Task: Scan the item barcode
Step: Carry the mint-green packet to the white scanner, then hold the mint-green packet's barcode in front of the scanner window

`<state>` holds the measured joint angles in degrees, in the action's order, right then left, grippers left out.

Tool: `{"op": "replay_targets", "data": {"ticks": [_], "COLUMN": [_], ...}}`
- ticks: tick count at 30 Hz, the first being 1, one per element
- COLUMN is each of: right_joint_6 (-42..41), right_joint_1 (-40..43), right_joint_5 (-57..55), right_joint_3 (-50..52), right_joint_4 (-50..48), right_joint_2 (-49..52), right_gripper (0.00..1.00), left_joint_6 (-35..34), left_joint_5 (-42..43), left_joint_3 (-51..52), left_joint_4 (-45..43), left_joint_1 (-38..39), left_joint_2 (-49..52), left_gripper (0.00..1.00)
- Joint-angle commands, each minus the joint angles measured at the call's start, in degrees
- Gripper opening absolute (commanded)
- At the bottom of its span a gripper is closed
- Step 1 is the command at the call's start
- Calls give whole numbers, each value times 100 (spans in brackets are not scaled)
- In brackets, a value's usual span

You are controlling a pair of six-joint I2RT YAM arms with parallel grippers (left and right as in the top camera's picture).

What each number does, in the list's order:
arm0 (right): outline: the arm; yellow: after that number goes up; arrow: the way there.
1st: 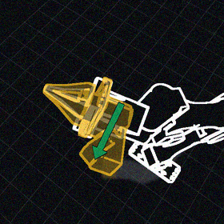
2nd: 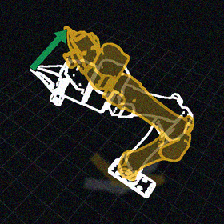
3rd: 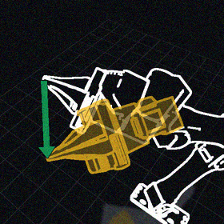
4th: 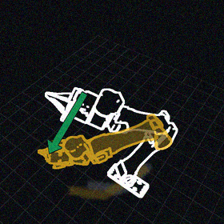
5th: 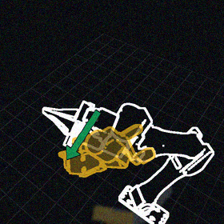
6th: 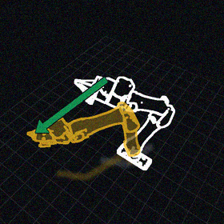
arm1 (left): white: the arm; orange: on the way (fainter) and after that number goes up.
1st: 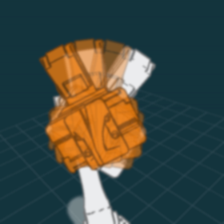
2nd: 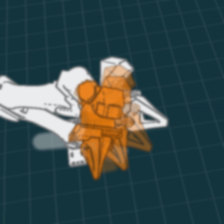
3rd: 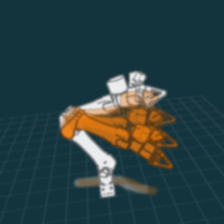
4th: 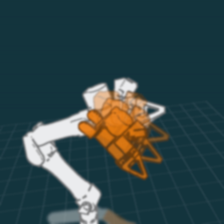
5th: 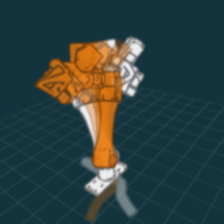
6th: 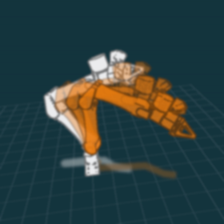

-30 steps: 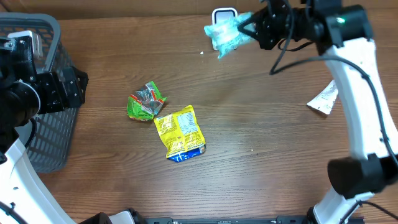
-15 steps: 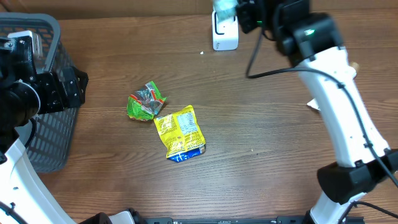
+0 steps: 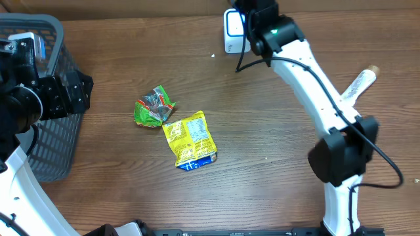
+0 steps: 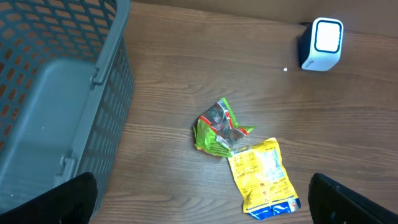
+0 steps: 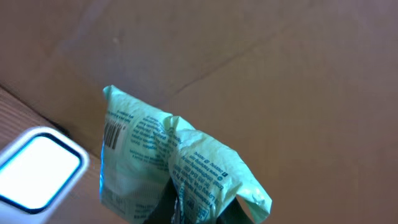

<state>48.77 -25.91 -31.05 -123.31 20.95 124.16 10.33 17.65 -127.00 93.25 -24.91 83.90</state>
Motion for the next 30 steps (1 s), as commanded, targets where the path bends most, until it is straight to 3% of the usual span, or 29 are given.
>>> {"op": "replay_targets", "data": {"ticks": [1,5,13,30], "right_joint_6": [1231,2282,3390,3764], "right_joint_1": [-2,-2,-2,26], "right_joint_5": [-275,-275,-146,157], "right_joint_3": [-42,-42,-39,348], "right_joint_4": [-435,-905,-1023,-1355], "right_joint_2": [286,732,1217,1259], "right_gripper": [4,4,4,4], "left_joint_6": [83,81,81,81], "left_joint_5": [81,79,81,81], "left_joint_3": [15,15,15,15], "left_joint_4": [-9,-9,-9,-9], "left_joint_1": [-46,-48,-46,-48], "left_joint_2": [9,9,9,9], "left_gripper": [100,100,100,100]}}
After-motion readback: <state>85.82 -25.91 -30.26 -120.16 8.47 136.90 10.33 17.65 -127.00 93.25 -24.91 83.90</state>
